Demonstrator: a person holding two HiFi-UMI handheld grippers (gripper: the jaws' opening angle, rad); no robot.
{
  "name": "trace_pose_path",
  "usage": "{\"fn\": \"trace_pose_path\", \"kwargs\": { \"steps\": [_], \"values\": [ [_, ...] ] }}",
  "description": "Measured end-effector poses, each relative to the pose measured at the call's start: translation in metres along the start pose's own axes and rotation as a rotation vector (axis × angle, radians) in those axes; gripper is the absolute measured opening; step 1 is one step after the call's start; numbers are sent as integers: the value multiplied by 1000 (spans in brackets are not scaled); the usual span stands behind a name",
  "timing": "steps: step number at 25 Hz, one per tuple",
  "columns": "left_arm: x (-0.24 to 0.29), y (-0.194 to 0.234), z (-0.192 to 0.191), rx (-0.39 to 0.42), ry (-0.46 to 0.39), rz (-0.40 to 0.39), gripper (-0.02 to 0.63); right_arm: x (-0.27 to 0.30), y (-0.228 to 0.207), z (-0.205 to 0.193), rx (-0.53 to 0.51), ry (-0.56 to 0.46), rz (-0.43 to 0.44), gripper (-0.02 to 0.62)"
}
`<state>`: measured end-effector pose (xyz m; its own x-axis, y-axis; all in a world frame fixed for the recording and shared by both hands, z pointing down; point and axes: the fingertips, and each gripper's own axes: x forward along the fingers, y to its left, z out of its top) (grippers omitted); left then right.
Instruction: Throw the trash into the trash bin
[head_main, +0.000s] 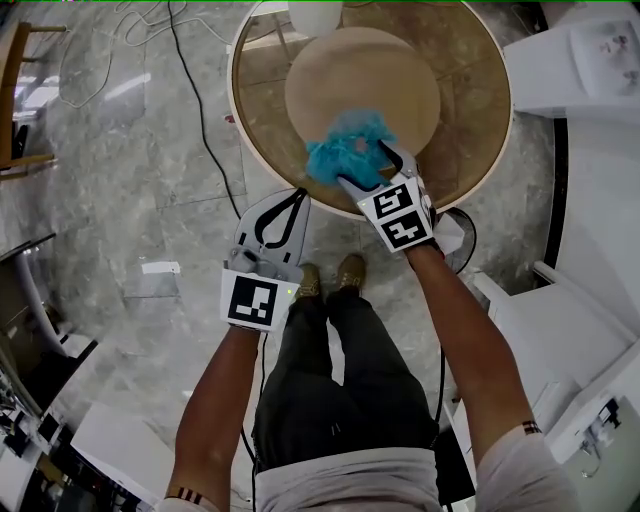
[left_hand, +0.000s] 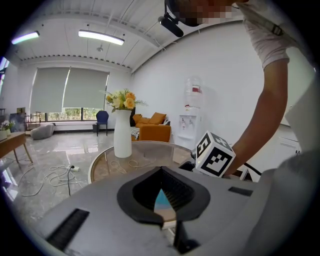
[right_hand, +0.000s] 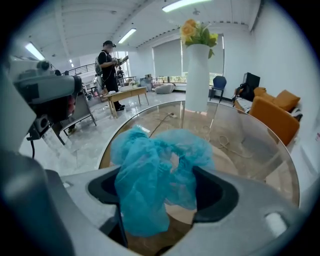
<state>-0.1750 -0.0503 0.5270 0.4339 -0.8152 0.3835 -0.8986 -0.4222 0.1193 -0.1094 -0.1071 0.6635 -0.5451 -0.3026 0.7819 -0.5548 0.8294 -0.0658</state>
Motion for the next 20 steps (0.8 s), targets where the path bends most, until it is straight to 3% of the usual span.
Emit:
{"fn": "trace_pose_path", "kwargs": {
  "steps": [3, 8, 14, 20],
  "values": [
    [1, 0, -4, -7, -2, -7, 0, 0, 1, 1, 1, -16, -21, 312],
    [0, -4, -5, -12, -3, -21, 0, -7, 4, -5, 4, -5, -51, 51],
    [-3, -16, -2, -9, -5, -55, 0, -41, 7, -1, 62, -92, -94, 21],
    [3, -59, 8, 7, -15, -150, 0, -104, 6, -6, 104, -209, -182, 20]
  ]
}}
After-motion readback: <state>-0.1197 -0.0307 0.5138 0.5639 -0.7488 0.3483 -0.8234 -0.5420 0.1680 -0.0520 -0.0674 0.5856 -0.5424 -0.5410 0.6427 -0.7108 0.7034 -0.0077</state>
